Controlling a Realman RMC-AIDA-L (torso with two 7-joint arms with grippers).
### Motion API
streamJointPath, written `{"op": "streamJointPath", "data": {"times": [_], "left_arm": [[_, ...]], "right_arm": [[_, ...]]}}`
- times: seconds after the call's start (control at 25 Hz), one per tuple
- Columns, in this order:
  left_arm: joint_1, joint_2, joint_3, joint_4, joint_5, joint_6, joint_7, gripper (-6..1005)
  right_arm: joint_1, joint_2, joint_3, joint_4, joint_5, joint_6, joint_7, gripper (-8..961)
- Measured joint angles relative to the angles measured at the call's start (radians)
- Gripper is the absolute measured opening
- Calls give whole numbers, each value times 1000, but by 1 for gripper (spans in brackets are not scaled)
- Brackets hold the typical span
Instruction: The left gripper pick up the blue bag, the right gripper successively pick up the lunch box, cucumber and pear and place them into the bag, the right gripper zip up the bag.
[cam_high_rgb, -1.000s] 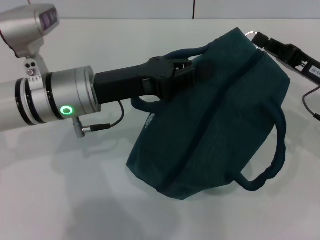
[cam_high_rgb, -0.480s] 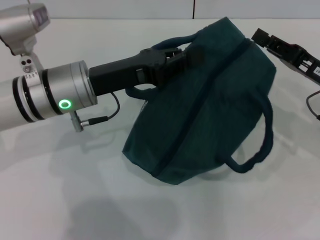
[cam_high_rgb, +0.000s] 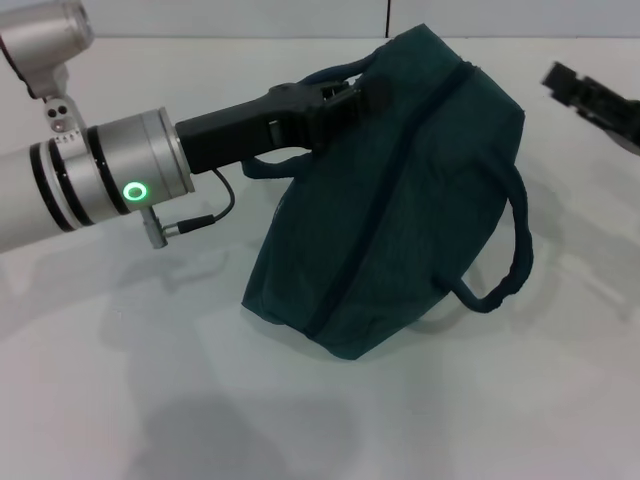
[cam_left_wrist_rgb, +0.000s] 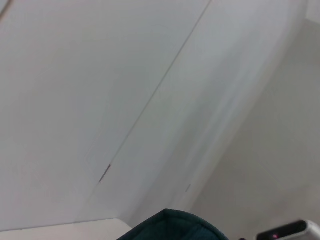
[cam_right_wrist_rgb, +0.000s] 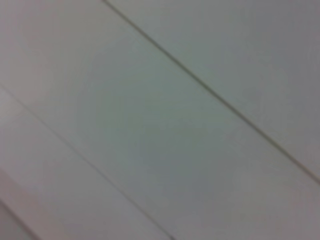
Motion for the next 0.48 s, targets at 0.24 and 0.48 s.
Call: {"op": "streamJointPath", "data": {"times": [0.24, 0.48], "left_arm": [[-15, 0, 5, 0, 0, -43, -11, 56], [-57, 0, 14, -54, 9, -99, -43, 56]], "right_arm": [[-60, -25, 55, -10, 4, -7, 0, 686], [-92, -27, 106, -10, 4, -11, -7, 868]]}}
